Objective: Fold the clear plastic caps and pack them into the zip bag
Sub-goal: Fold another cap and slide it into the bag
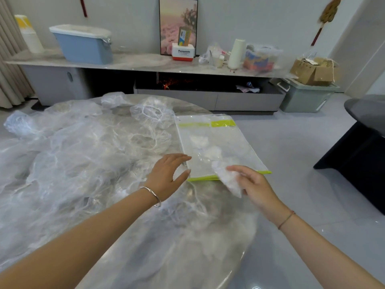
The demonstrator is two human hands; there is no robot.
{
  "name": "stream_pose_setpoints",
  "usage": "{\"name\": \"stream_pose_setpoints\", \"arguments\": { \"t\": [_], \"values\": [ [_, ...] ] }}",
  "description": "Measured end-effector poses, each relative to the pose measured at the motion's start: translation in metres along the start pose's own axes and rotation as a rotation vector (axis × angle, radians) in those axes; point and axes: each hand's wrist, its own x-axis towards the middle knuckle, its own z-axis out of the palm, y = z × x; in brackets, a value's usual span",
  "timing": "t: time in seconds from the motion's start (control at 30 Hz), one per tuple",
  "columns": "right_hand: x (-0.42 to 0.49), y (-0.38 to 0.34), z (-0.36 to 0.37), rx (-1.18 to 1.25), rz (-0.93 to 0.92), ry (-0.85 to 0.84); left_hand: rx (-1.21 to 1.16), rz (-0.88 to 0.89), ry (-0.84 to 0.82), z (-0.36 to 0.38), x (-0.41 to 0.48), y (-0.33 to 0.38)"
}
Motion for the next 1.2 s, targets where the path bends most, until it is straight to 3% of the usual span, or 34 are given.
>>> {"name": "stream_pose_setpoints", "arguments": {
  "t": [0.1, 0.23, 0.33, 0.67, 0.83, 0.97, 1.2],
  "values": [
    [0.003, 0.011, -0.013, -0.223, -0.147, -0.045, 0.042, 0.019, -0.093, 0.017, 0.028, 0.0],
    [0.006, 0.029, -0.027, -0.895, -0.419, -0.164, 0.208, 0.027, -0.252, 0.049, 0.056, 0.002],
    [0.007, 0.037, -0.029, -1.087, -0.434, -0.22, 0.315, -0.013, -0.361, 0.066, 0.066, -0.001],
    [0.007, 0.044, -0.026, -1.128, -0.432, -0.252, 0.108, -0.193, -0.385, 0.077, 0.073, -0.008],
    [0.007, 0.043, -0.023, -1.072, -0.422, -0.241, 0.344, -0.075, -0.393, 0.079, 0.077, -0.003],
    [0.007, 0.043, -0.023, -1.053, -0.404, -0.24, 0.374, -0.036, -0.408, 0.079, 0.078, -0.006],
    [0.009, 0.05, -0.022, -1.081, -0.417, -0.271, -0.012, -0.163, -0.349, 0.085, 0.077, -0.02]
  ]
}}
